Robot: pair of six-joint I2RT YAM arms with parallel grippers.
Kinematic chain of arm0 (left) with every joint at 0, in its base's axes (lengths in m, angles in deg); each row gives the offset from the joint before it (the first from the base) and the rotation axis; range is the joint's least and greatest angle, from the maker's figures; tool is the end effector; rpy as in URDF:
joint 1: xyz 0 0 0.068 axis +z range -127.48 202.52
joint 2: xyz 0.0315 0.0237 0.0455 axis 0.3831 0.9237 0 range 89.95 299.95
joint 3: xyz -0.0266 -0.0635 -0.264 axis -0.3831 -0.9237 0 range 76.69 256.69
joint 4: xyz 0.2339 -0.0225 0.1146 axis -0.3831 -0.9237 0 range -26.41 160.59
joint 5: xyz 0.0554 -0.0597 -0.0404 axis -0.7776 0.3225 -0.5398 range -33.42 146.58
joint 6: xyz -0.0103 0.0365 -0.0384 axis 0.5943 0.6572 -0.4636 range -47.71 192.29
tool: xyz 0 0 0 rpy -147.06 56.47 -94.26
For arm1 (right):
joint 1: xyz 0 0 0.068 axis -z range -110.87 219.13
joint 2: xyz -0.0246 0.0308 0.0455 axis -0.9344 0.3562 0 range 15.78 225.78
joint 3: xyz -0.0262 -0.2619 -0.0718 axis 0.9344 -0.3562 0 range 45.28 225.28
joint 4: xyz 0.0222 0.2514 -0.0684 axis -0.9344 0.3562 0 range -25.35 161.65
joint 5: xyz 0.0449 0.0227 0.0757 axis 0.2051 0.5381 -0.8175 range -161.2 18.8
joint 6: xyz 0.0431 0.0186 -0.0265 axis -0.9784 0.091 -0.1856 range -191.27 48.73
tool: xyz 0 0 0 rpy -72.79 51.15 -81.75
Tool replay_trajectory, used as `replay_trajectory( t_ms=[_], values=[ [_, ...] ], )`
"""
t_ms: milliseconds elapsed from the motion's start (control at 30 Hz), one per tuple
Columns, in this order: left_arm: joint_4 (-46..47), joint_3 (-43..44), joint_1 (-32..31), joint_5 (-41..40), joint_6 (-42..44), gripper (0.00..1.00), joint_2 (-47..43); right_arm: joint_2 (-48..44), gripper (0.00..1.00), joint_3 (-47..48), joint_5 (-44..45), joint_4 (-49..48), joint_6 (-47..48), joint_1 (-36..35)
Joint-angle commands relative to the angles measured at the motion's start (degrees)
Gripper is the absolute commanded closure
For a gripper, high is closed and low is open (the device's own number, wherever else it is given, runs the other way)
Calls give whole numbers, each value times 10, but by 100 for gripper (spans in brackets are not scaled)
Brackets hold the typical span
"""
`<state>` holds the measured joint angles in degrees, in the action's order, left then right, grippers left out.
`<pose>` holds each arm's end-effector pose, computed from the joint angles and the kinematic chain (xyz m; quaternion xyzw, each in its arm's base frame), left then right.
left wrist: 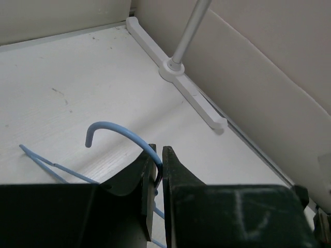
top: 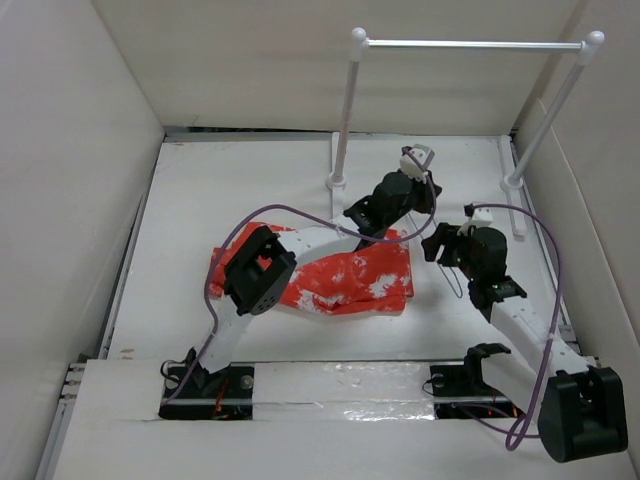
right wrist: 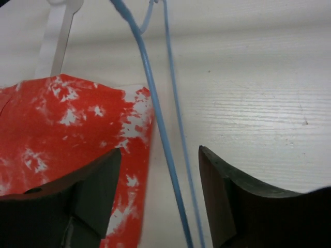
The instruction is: Place the trousers on the hanger
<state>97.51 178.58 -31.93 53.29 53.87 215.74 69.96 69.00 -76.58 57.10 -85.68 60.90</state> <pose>0.3110 -0.4318 0.2890 0.1929 0.6607 -0.4148 0.5952 0.2053 0.0332 0.2125 0.0189 0.8327 0.1468 0.5337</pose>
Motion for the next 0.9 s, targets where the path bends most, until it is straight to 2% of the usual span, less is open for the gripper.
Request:
replay_trajectory(
  t_ms=[0, 67, 167, 233, 333, 400, 467, 500, 533, 567, 633, 733, 867],
  values=[
    [94, -103, 7, 29, -75, 100, -76, -48, 26, 9, 9, 10, 1, 4],
    [128, -144, 7, 42, -119, 100, -101, -71, 19, 11, 1, 30, 2, 4],
    [181, -210, -7, 43, -146, 100, -124, -118, 14, 25, -3, 75, 16, 4],
    [213, -251, -13, 40, -164, 100, -143, -155, 14, 35, -8, 124, 25, 9],
    [269, -310, -18, 39, -180, 100, -160, -188, 18, 35, -32, 136, 27, 15],
    [299, -344, -18, 21, -197, 100, -165, -211, 37, 33, -69, 139, 26, 15],
    [310, -358, -18, 26, -207, 100, -161, -221, 49, 32, -97, 150, 27, 15],
    [319, -374, -18, 19, -211, 100, -161, -226, 52, 31, -98, 153, 31, 15],
    [323, -382, -23, 8, -212, 100, -161, -226, 60, 19, -97, 149, 30, 15],
    [328, -392, -23, -5, -212, 100, -162, -224, 83, 12, -97, 133, 29, 15],
    [347, -417, -28, -30, -225, 100, -164, -199, 99, -4, -102, 119, 25, 20],
    [382, -451, -47, -87, -255, 100, -167, -137, 100, -15, -141, 61, 18, 20],
    [416, -477, -65, -186, -272, 100, -178, -99, 100, -19, -188, 26, 11, 20]
  ],
)
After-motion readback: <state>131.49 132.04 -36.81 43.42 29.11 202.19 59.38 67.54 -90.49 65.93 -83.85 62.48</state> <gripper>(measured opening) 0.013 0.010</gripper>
